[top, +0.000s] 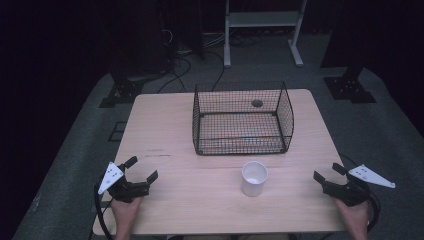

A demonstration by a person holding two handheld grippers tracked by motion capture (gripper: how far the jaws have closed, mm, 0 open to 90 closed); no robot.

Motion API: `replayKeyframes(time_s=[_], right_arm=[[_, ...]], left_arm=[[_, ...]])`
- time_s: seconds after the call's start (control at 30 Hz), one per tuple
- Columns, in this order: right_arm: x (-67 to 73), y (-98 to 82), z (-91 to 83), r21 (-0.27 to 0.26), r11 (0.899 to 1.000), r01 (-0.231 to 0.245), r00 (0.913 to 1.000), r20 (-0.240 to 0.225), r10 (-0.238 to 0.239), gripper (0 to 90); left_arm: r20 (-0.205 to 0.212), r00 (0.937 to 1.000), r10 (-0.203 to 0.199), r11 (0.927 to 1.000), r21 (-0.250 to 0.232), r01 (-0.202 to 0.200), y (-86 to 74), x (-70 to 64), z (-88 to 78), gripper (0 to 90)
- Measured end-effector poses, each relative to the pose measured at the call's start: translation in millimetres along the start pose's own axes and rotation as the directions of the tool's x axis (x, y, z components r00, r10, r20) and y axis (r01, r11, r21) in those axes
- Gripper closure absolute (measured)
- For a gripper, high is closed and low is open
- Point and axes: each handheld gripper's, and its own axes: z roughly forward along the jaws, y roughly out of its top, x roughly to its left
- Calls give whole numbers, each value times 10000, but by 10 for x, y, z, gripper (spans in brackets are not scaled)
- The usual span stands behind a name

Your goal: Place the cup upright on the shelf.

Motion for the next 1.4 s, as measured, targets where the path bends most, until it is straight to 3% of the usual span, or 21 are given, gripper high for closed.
replayKeyframes(time_s=[0.37,0.73,0.87,1.13,1.4], right_arm=[[108,61,16,-12,9993,385,9992,-127,-385,134],[255,232,-3,-28,9950,995,9927,-689,-995,127],[325,293,-13,-165,9914,1301,9874,-889,-1310,127],[436,340,-16,-255,9893,1433,9821,-1199,-1454,128],[596,350,34,-70,9831,1829,9676,-1756,-1813,120]], left_arm=[[84,10000,29,10000,-56,-29,2,-4,-8,0],[98,9999,53,10000,-25,-53,1,-11,-7,0],[99,9999,79,10000,-30,-78,1,-16,-6,0],[92,9999,81,10000,-25,-81,2,-16,-7,0],[66,9999,91,10000,-13,-91,2,-19,-9,0]])
